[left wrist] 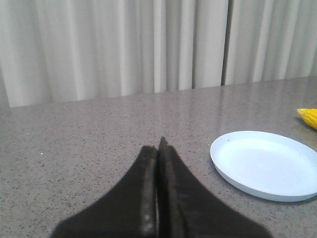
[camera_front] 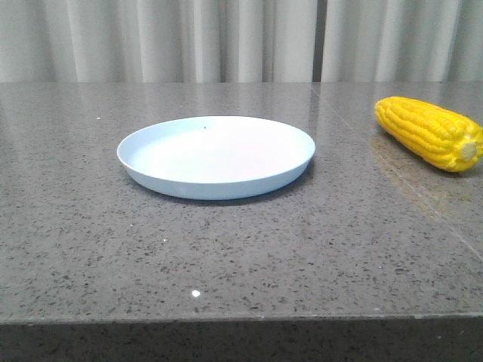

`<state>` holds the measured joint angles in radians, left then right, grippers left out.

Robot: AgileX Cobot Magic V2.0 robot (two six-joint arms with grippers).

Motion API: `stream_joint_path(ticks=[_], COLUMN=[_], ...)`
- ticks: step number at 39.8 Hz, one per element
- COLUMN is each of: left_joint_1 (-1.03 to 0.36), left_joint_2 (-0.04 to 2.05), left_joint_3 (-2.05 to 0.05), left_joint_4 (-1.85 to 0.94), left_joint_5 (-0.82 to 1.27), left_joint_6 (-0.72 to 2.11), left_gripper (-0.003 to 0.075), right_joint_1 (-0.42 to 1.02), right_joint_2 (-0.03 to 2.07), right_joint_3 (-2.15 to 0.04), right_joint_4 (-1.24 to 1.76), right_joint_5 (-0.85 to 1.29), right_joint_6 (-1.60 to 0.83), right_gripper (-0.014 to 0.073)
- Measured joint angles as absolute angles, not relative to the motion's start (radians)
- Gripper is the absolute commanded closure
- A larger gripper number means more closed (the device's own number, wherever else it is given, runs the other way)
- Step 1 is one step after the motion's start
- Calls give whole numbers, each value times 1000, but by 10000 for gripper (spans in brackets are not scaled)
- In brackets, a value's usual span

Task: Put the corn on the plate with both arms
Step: 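Lift the left gripper away from the plate, then lower the right gripper over the yellow corn cob and grasp it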

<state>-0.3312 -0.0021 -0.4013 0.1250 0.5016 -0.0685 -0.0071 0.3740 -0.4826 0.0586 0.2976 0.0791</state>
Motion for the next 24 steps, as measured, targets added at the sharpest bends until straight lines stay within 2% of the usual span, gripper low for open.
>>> stream_joint_path(ticks=[11, 24], left_joint_1=[-331, -331], left_joint_2=[-3, -3], left_joint_3=[-397, -344], left_joint_4=[125, 125], left_joint_5=[508, 508], left_joint_6=[-68, -68], left_gripper=[741, 741], right_joint_1=[-7, 0], right_joint_2=[412, 866], right_joint_3=[-507, -779], right_joint_4=[59, 59], right_joint_5=[334, 543], right_joint_6=[79, 67], right_gripper=[-16, -16])
